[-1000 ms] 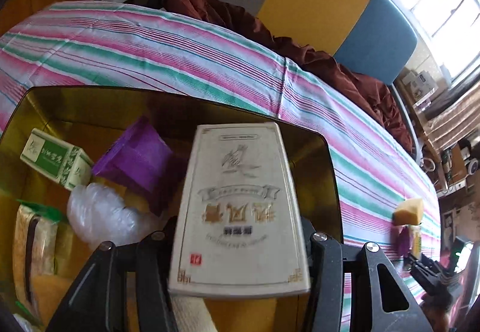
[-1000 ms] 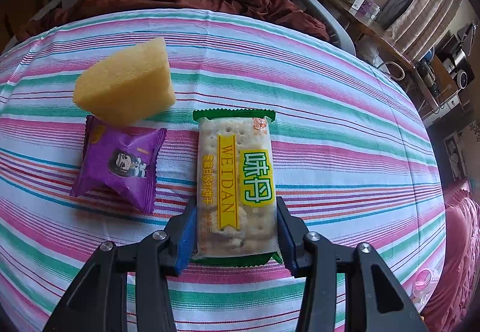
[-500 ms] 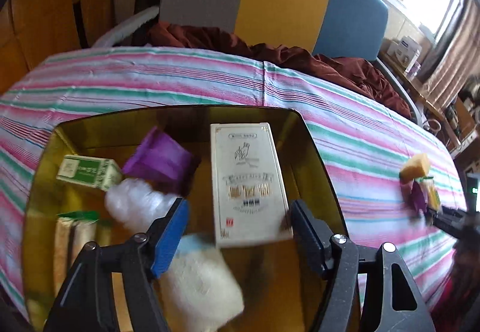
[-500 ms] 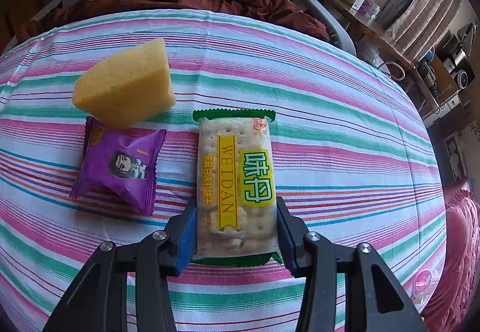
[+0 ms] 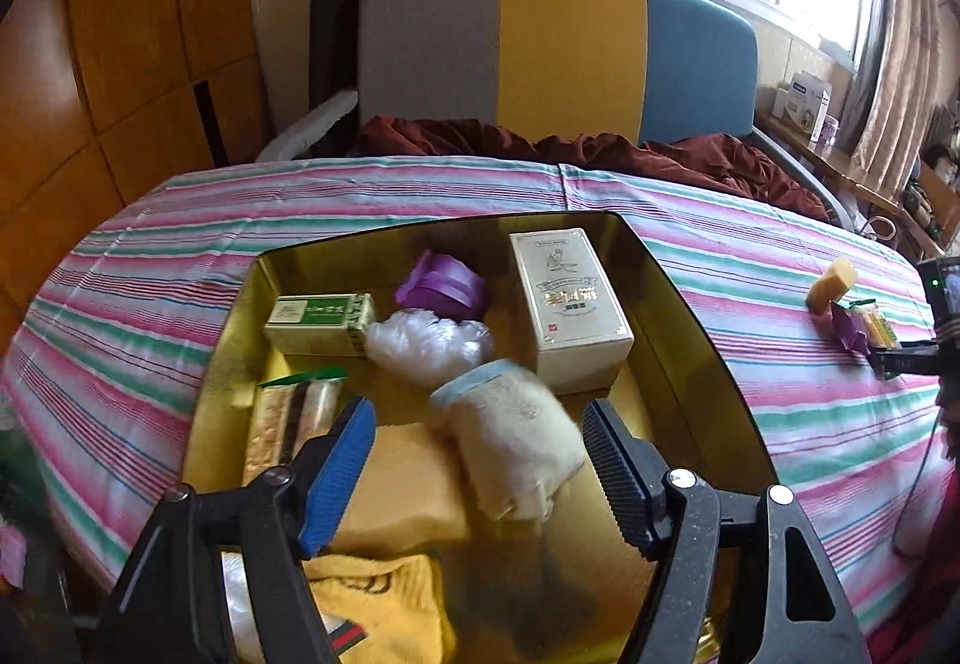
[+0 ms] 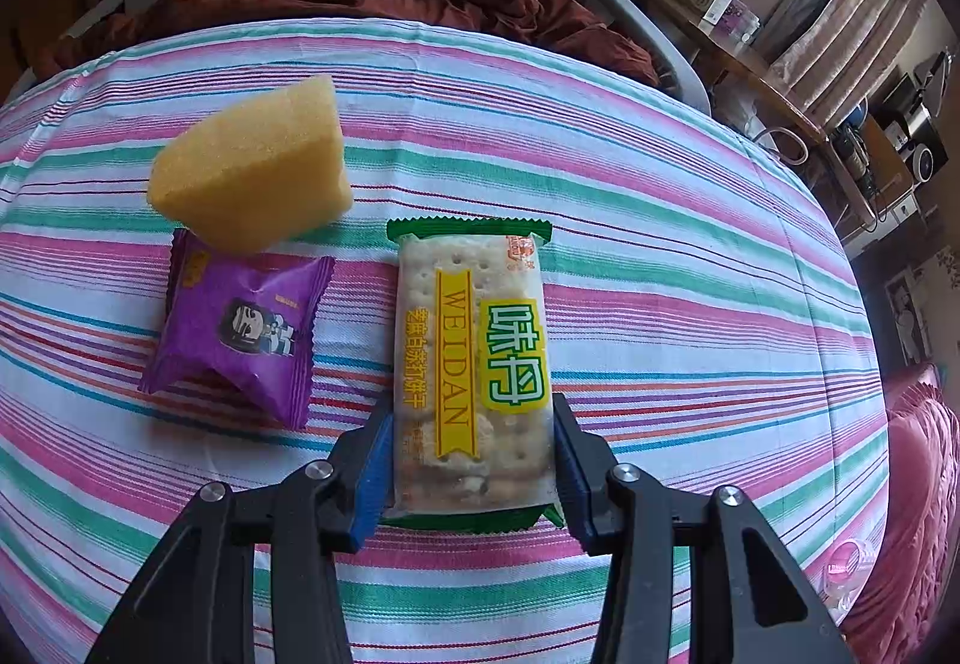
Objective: Organize objects
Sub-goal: 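Carry the WEIDAN packet into the gold tray and open the right tool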
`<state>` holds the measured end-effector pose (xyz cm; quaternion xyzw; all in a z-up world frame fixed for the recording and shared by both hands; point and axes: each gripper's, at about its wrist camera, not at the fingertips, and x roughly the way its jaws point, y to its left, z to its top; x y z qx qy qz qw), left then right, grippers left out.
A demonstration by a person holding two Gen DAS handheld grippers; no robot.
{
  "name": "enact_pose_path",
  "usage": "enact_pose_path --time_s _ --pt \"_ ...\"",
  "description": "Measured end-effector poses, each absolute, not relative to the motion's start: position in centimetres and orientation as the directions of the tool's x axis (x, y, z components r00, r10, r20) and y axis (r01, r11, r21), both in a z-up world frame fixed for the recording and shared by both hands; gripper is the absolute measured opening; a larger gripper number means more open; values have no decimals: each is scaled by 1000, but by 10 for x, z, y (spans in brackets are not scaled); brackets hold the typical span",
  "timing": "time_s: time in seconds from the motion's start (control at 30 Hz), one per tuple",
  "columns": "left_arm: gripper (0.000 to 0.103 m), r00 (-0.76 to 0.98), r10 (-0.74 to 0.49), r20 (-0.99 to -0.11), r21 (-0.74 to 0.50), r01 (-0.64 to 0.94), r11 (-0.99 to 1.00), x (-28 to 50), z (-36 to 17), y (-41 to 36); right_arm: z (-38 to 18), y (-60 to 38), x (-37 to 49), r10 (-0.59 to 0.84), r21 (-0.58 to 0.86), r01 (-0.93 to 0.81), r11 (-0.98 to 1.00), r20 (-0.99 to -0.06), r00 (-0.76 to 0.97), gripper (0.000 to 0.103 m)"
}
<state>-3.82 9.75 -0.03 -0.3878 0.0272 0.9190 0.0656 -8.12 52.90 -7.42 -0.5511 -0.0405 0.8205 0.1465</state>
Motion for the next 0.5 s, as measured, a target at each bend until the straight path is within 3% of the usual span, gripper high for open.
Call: enact_pose_path --time_s 0.17,0.5 --pt "72 -708 68 -703 42 -137 -990 -24 0 90 -74 524 -81 307 -253 -192 -948 -886 -347 47" --pt "72 -724 73 -686 11 -110 -994 -17 5 77 -71 509 -79 360 -317 -190 -929 -890 -279 47"
